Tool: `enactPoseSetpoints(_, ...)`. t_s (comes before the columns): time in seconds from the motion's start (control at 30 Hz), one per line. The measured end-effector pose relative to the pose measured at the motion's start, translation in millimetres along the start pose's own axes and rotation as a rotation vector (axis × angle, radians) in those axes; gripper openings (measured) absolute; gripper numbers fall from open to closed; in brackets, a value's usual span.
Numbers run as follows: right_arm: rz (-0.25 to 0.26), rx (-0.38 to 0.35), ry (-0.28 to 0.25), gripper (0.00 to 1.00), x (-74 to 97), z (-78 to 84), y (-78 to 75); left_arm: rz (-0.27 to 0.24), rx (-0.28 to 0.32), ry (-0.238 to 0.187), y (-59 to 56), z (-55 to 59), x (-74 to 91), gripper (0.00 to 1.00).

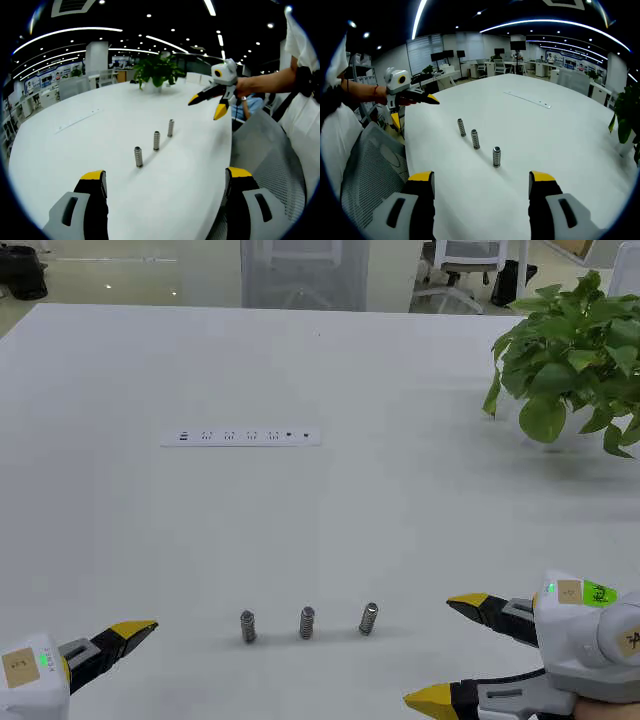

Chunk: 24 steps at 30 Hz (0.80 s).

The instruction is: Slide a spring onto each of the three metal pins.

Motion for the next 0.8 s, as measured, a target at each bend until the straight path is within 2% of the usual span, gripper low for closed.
enactPoseSetpoints(0.4, 0.003, -0.017, -0.029, 0.79, 2.4, -0.7, 10.2, -0.003, 0.002, -0.005, -6.6, -2.4, 2.4, 1.00)
enactPoseSetpoints(0.8, 0.009, 0.012, -0.033, 0.79, 4.1, -3.9, 9.5, -0.010, -0.011, -0.010, -6.9, -3.2, 4.9, 1.00)
Point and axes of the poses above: the centre of the closed fingertips' face, and the gripper's own axes: x roughly backward along the fingers, y roughly to its left, z roughly out of its underside, the point moved 5 cm from there along x, roughly backward along the fingers, and after that the axes turned 15 degrees about x, right-handed, at the moved point
